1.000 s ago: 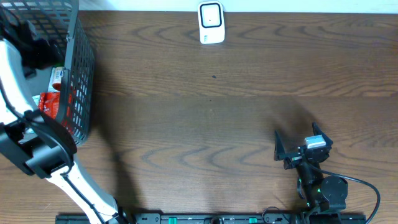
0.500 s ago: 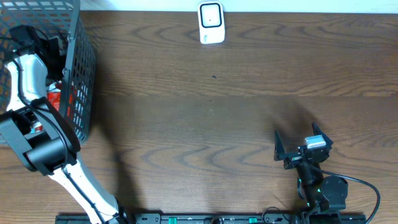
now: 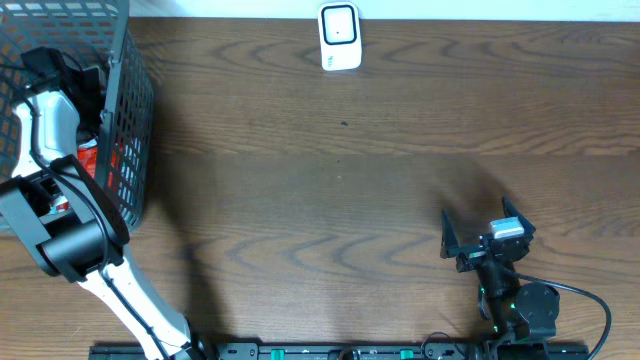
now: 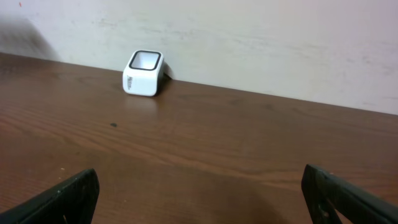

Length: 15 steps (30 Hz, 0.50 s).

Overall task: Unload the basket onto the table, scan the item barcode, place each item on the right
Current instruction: 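Reach the left gripper into the basket and grasp the green-lidded jar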

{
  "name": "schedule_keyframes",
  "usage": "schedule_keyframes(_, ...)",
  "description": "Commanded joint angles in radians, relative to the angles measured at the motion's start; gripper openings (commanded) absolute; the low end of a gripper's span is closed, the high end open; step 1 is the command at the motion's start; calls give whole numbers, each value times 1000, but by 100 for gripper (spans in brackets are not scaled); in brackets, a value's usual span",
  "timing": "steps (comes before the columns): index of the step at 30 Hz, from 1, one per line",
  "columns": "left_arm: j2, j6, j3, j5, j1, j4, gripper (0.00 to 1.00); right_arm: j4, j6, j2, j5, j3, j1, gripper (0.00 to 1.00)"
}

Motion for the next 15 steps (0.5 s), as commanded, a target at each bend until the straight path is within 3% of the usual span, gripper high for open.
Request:
schedule_keyframes(1,-87,-8,18,-8,4,-3,69,-4,9,-5,2,-1,-11,99)
schedule_keyframes(15,-530,-93,18,-40,59,-11,68,-4,9,-5,2,-1,-11,99)
